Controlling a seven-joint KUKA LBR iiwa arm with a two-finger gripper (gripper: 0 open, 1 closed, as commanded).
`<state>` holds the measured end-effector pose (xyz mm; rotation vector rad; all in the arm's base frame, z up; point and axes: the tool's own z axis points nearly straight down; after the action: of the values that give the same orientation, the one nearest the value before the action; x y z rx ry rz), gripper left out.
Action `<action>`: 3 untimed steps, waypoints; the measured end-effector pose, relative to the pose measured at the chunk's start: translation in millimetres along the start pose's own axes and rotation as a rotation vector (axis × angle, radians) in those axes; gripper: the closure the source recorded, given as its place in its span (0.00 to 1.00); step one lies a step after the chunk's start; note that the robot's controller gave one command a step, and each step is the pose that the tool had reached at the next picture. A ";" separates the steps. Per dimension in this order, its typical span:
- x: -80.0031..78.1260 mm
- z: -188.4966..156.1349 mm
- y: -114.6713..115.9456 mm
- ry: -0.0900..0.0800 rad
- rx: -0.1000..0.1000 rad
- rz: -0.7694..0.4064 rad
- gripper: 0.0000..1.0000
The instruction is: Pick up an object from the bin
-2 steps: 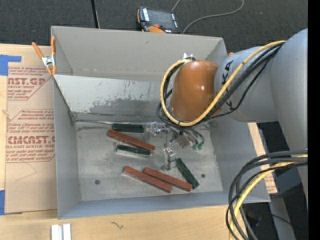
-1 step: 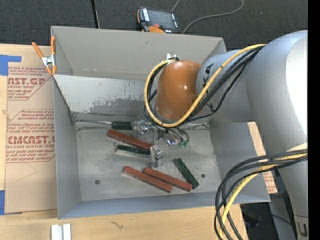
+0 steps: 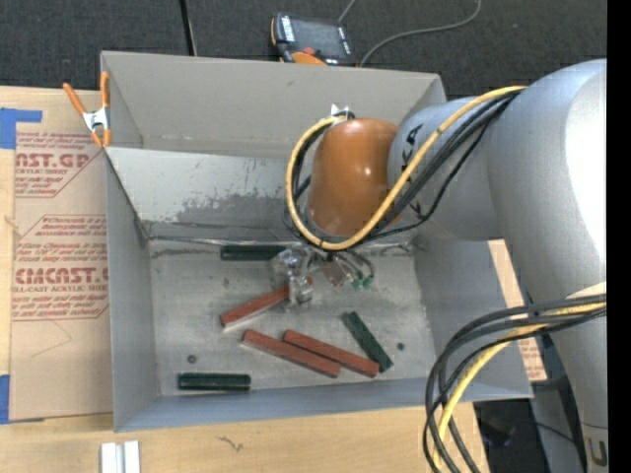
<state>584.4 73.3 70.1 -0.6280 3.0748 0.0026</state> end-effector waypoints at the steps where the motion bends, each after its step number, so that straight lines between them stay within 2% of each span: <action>1: -9.7 0.0 2.1 0.000 0.001 -0.439 1.00; 2: -9.6 0.0 2.3 0.000 -0.001 -0.437 0.00; 3: -9.9 -0.4 2.3 -0.001 -0.001 -0.437 1.00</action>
Offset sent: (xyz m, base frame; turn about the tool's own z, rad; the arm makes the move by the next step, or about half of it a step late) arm 0.0076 0.0045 -0.0001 -0.4392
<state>592.6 79.3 70.5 -1.2799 2.8643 0.0031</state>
